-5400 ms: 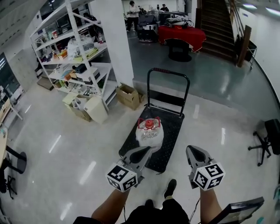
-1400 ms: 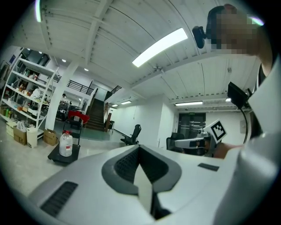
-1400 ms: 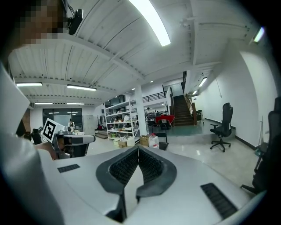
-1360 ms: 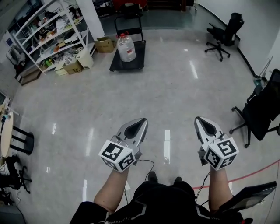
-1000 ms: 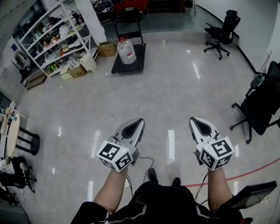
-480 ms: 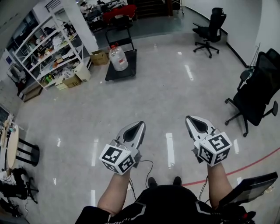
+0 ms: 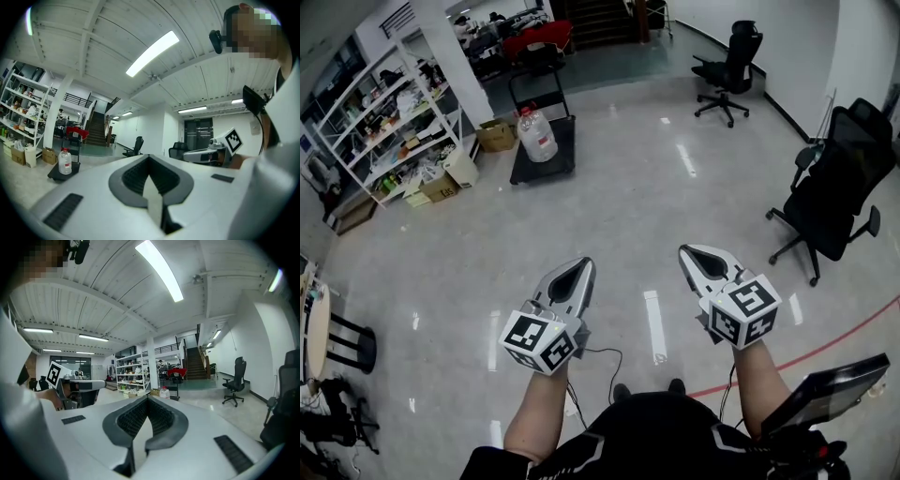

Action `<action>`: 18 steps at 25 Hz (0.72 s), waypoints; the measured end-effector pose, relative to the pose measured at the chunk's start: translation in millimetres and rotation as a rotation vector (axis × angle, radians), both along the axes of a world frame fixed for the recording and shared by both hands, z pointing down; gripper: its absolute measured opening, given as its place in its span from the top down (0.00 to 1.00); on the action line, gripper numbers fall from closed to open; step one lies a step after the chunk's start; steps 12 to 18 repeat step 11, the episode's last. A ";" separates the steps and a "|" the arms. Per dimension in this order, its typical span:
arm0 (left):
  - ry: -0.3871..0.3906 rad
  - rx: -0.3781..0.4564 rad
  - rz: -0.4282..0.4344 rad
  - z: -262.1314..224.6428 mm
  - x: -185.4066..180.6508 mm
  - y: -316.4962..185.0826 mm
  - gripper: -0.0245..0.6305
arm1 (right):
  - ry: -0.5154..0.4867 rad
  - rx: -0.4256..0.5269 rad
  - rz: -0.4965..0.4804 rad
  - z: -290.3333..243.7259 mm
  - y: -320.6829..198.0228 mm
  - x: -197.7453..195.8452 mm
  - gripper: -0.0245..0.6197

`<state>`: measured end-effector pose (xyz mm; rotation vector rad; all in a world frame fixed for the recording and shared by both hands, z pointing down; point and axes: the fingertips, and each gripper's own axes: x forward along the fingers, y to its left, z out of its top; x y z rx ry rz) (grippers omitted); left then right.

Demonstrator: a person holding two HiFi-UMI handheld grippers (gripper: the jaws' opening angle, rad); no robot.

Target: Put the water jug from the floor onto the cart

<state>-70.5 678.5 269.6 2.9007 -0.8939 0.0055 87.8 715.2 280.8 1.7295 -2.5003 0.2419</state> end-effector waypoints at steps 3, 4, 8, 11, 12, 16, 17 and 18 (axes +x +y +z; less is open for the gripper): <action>-0.002 0.006 0.002 0.1 0.3 4.3 0.96 | 0.006 -0.002 0.004 2.6 3.6 -0.2 0.96; -0.002 0.007 0.004 -0.6 0.1 5.8 0.96 | 0.006 -0.003 0.008 2.5 4.6 0.0 0.96; 0.001 0.005 -0.005 -4.7 -9.2 8.8 0.96 | 0.004 -0.004 0.007 -2.2 6.3 -6.2 0.96; 0.007 0.004 -0.021 -7.4 -18.7 9.1 0.96 | 0.001 0.000 -0.001 -6.4 5.9 -12.6 0.96; 0.007 0.004 -0.021 -7.4 -18.7 9.1 0.96 | 0.001 0.000 -0.001 -6.4 5.9 -12.6 0.96; 0.007 0.004 -0.021 -7.4 -18.7 9.1 0.96 | 0.001 0.000 -0.001 -6.4 5.9 -12.6 0.96; 0.007 0.004 -0.021 -7.4 -18.7 9.1 0.96 | 0.001 0.000 -0.001 -6.4 5.9 -12.6 0.96; 0.007 0.004 -0.021 -7.4 -18.7 9.1 0.96 | 0.001 0.000 -0.001 -6.4 5.9 -12.6 0.96</action>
